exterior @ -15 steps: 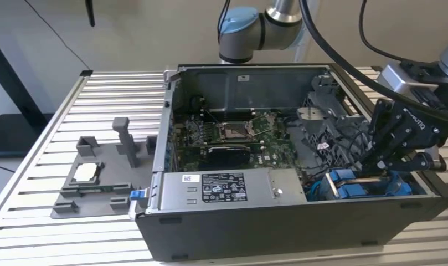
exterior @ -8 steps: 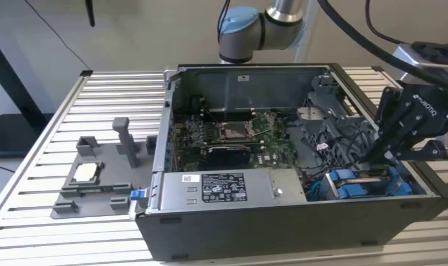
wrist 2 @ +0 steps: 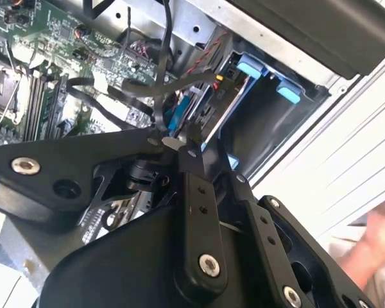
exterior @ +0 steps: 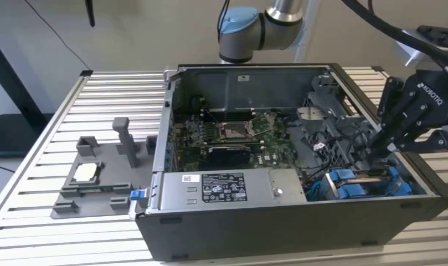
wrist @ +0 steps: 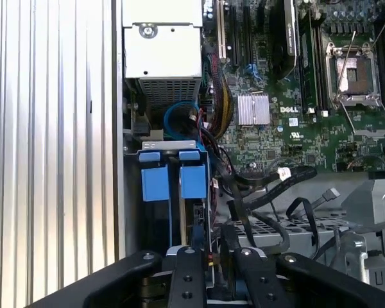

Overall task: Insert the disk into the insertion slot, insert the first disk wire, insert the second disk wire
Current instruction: 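Insert the second disk wire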

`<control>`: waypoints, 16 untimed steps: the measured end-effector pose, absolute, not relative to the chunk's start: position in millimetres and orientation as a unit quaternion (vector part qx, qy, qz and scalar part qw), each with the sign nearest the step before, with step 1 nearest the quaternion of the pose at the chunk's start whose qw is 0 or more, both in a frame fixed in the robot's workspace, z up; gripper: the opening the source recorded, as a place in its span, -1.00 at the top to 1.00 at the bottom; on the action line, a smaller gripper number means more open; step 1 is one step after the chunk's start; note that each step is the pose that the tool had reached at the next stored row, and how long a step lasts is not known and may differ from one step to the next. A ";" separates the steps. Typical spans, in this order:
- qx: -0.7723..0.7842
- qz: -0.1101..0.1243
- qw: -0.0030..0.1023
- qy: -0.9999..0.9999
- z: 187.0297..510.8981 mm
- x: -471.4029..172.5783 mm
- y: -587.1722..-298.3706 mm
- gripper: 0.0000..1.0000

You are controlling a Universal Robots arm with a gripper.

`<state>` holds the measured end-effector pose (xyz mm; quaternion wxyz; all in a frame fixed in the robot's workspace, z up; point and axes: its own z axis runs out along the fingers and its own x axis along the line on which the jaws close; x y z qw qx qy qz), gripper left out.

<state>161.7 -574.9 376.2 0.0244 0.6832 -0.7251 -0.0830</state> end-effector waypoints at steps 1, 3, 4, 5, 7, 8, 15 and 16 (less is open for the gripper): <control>0.683 -0.082 0.024 -0.725 376.4 159.7 -574.8 0.50; 0.684 -0.080 0.021 -0.725 376.5 154.4 -573.8 0.50; 0.684 -0.079 0.020 -0.725 376.5 151.8 -573.2 0.50; 0.684 -0.078 0.019 -0.725 376.6 149.2 -572.6 0.50; 0.684 -0.077 0.018 -0.725 376.5 143.6 -571.1 0.50; 0.684 -0.076 0.017 -0.725 376.5 140.7 -569.9 0.50; 0.686 -0.054 -0.006 -0.726 376.3 129.6 -559.7 0.50; 0.686 -0.051 -0.010 -0.726 376.2 128.9 -558.9 0.50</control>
